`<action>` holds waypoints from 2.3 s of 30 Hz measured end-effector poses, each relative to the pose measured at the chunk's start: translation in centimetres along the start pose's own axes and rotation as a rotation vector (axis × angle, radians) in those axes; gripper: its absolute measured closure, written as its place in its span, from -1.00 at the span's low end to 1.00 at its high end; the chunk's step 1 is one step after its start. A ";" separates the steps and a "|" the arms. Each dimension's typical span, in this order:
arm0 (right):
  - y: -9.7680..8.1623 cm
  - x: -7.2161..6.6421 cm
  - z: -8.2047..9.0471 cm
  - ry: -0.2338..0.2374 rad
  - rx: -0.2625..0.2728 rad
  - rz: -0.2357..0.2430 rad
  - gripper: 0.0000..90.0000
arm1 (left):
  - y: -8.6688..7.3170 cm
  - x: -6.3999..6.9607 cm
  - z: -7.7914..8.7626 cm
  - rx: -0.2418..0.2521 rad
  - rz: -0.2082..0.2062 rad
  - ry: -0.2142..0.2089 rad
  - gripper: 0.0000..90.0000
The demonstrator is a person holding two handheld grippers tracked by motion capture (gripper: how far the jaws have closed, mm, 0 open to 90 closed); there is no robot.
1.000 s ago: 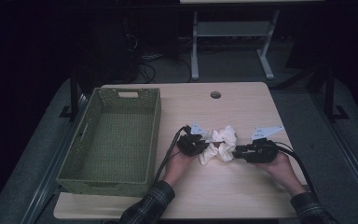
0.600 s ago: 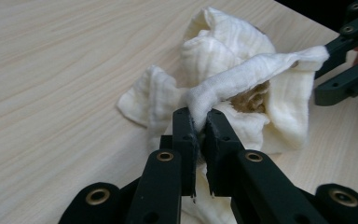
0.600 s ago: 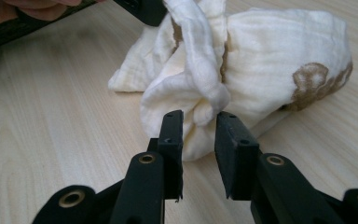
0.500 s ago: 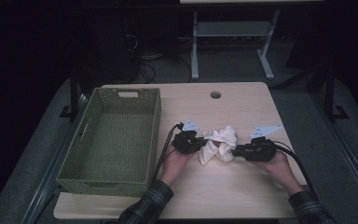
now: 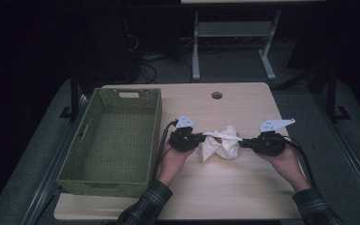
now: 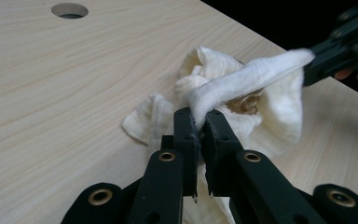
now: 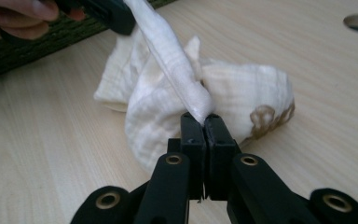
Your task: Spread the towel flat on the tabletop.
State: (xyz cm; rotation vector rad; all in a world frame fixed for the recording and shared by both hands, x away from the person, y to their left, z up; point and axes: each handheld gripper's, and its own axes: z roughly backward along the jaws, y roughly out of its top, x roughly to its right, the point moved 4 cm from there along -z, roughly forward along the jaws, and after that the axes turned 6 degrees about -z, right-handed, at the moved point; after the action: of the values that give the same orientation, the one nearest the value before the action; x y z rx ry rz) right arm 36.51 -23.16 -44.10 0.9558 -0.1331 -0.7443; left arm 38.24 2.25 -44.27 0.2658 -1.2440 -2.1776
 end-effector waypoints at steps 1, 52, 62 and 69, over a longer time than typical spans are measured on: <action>0.6 -0.5 0.5 0.004 0.014 0.010 0.95 | -0.1 0.0 -0.1 -0.008 -0.004 0.004 0.87; 4.5 -1.8 -7.1 0.079 -0.055 0.077 0.95 | -1.2 -0.2 0.0 -0.044 0.006 0.037 0.87; 5.1 1.1 -0.8 -0.012 0.065 0.038 0.97 | 0.1 -0.4 1.3 0.015 0.024 0.064 0.87; 4.5 2.7 4.0 -0.083 0.125 0.016 0.97 | 1.3 -0.5 2.4 0.053 0.022 0.076 0.87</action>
State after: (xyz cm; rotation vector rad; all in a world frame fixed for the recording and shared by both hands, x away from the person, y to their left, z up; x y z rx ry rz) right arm 39.26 -26.05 -38.79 1.0420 -0.2621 -0.7684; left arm 38.11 3.77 -41.97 0.3516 -1.2572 -2.0988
